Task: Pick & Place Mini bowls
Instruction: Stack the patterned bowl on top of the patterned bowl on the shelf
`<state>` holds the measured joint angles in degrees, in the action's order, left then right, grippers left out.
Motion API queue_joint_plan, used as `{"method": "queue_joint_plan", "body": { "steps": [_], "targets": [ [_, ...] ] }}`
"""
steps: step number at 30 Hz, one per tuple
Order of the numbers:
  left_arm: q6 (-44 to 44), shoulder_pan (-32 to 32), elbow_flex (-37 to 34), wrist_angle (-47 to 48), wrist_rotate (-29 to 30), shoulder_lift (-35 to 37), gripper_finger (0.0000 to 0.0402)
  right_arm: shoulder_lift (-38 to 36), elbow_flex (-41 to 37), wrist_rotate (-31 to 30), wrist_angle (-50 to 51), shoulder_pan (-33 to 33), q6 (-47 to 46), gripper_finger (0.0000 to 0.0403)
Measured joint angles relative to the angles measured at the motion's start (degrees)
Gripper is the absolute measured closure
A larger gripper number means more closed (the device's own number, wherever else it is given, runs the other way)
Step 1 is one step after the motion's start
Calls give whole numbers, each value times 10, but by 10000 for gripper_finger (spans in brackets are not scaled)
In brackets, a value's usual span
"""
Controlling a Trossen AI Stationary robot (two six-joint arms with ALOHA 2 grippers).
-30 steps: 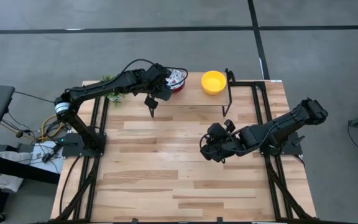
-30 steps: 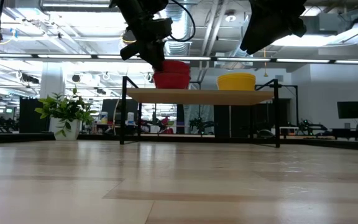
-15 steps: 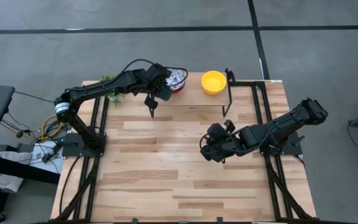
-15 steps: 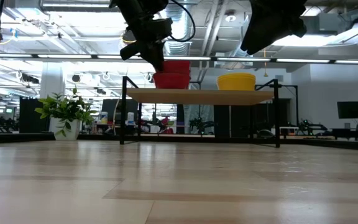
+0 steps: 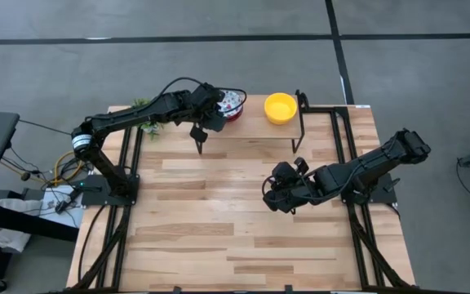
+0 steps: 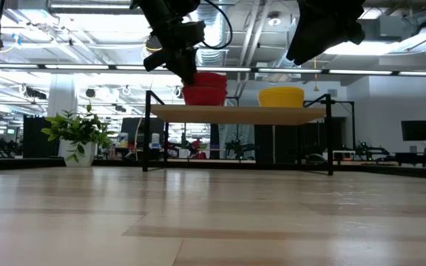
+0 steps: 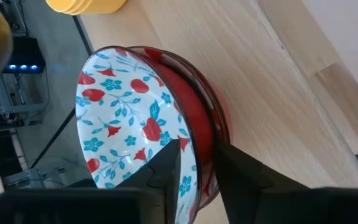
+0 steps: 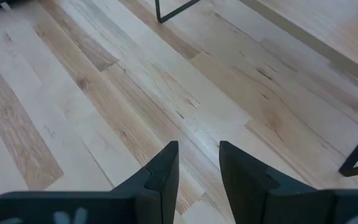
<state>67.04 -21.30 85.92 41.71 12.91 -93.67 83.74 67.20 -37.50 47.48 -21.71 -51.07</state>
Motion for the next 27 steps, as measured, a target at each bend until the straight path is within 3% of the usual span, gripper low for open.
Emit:
{"method": "queue_joint_plan", "body": {
  "steps": [27],
  "targets": [
    [-15,0,0,-2,10,18,293,0,0,0,-1,0,0,296]
  ]
}}
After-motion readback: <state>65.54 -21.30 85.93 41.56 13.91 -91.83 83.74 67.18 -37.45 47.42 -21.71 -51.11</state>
